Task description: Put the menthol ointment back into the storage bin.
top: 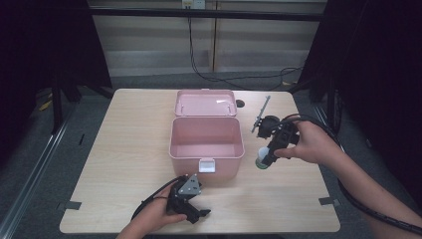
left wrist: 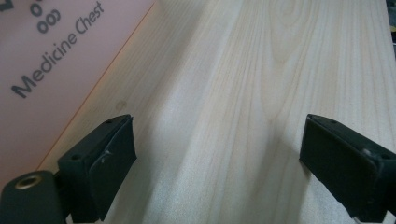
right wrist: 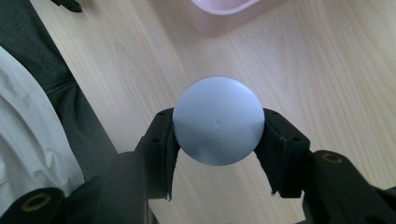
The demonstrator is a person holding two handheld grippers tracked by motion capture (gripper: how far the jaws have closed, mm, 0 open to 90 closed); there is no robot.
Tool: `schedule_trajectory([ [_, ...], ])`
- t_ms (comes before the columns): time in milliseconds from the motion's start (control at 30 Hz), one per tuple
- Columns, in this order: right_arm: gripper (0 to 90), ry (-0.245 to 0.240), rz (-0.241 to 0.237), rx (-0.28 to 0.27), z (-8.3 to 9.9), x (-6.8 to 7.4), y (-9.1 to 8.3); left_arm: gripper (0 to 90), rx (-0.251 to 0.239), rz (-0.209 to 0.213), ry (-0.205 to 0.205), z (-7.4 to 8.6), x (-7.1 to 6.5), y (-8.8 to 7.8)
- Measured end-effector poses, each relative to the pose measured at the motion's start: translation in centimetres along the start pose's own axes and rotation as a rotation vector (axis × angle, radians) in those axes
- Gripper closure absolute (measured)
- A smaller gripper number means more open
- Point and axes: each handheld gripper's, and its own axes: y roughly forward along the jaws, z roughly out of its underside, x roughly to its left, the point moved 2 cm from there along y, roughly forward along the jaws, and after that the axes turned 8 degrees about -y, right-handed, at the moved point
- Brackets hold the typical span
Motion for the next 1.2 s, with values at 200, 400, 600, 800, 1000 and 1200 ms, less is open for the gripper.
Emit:
schedule_trajectory([
  [200, 50.3, 0.001, 0.015, -0.007, -0.9, -0.4, -1.0, 9.8, 0.000, 0.000, 0.000, 0.0, 0.0, 0.0],
  [400, 50.3, 0.006, 0.019, -0.006, -1.6, -0.9, -1.7, 9.8, 0.000, 0.000, 0.000, 0.0, 0.0, 0.0],
  [600, 50.3, 0.010, 0.027, -0.008, -2.4, -1.2, -2.4, 9.8, 0.000, 0.000, 0.000, 0.0, 0.0, 0.0],
  [800, 50.3, 0.015, 0.028, -0.003, -3.3, -1.5, -2.9, 9.8, 0.001, 0.002, -0.004, 0.0, 0.0, 0.0],
  [1000, 50.3, 0.016, 0.040, -0.006, -4.1, -1.9, -3.5, 9.8, 0.000, 0.001, -0.005, 0.0, 0.0, 0.0],
  [1200, 50.3, 0.023, 0.039, -0.008, -4.9, -2.2, -4.0, 9.8, 0.001, 0.003, -0.005, 0.0, 0.0, 0.0],
])
